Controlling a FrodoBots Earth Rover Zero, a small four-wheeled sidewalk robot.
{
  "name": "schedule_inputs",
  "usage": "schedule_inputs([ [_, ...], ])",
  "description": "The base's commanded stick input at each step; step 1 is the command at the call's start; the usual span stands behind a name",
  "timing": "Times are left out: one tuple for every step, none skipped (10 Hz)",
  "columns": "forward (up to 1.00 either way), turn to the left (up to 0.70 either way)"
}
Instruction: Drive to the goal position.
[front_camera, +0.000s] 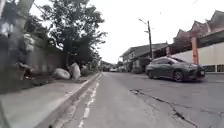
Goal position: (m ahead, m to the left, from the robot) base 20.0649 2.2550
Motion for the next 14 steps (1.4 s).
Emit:
schedule_inputs([
  [1.00, 0.00],
  [1.00, 0.00],
  [1.00, 0.00],
  [1.00, 0.00],
  [1.00, 0.00],
  [1.00, 0.00],
  [1.00, 0.00],
  [1.00, 0.00],
  [1.00, 0.00],
  [1.00, -0.01],
  [1.00, -0.04],
  [1.00, -0.19],
  [1.00, -0.39],
  [1.00, -0.27],
])
